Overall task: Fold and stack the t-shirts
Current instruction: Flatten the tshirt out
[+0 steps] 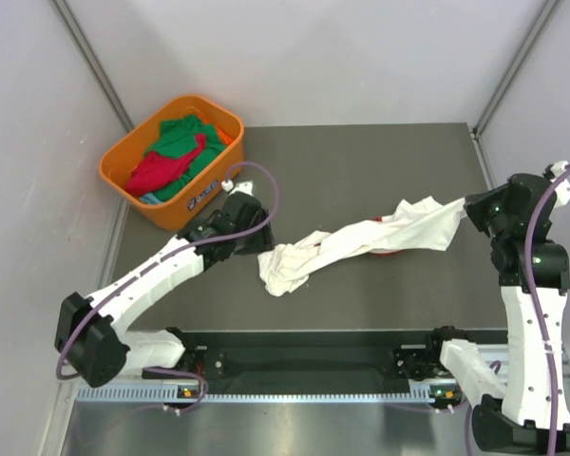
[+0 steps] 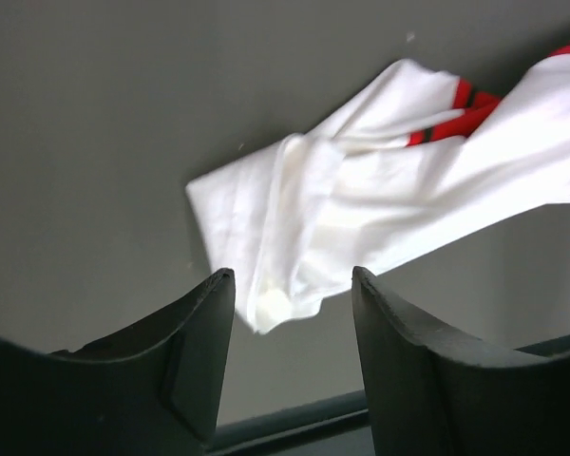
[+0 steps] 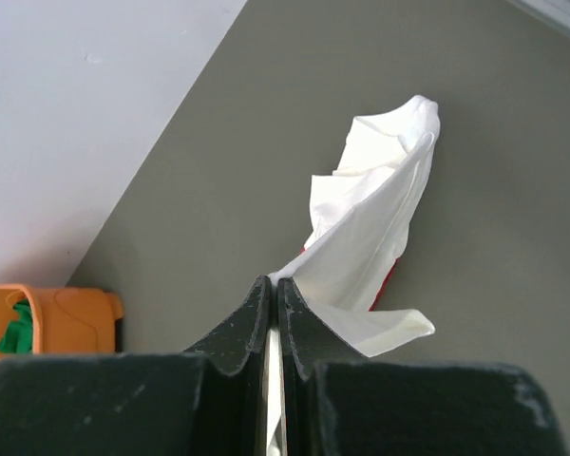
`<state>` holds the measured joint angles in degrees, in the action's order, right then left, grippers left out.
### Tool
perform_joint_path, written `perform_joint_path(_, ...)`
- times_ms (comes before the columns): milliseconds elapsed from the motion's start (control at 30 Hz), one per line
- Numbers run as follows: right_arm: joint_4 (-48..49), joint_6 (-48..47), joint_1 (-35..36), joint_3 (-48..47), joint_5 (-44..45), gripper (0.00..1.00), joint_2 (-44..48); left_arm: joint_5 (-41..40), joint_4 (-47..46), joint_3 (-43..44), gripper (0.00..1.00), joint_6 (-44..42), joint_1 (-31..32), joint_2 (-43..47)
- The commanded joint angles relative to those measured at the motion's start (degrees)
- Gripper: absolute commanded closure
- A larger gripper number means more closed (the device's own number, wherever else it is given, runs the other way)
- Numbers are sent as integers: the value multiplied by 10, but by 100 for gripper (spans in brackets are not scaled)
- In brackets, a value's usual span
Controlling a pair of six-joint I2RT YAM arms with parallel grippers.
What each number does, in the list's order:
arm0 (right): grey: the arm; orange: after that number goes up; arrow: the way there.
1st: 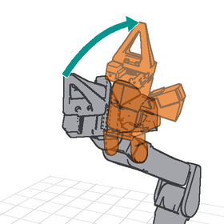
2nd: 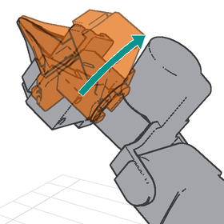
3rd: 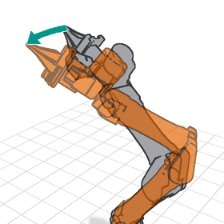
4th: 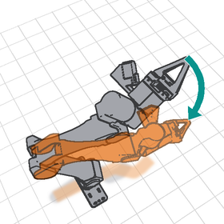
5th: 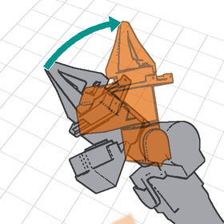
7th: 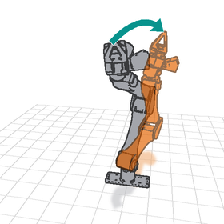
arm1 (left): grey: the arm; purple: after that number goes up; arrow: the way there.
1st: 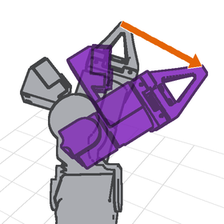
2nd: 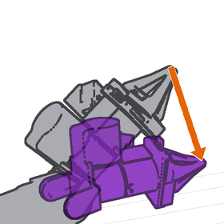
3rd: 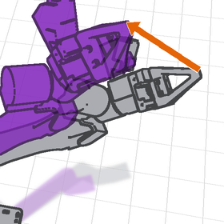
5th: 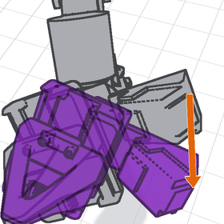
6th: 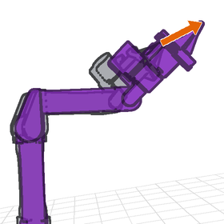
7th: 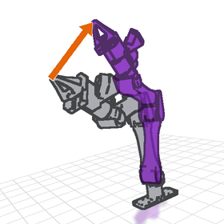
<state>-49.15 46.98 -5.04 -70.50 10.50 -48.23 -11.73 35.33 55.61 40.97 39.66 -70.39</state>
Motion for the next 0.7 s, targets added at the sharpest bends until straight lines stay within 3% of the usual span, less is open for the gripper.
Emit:
perform_joint_path(0, 18, -19, -7, -3, 19, 100, 15, 114, -96, 44, 43, -77, -39, -41)
perform_joint_path(167, 29, -15, -7, 25, -7, 100, 28, 154, -52, 139, 53, -183, -38, -162)
perform_joint_path(300, 34, -14, -7, 34, -15, 100, 27, 72, 7, 205, 59, -222, 5, -221)
perform_joint_path(667, 48, -20, -7, 62, -24, 100, 24, 32, 9, 195, 59, -244, 60, -251)
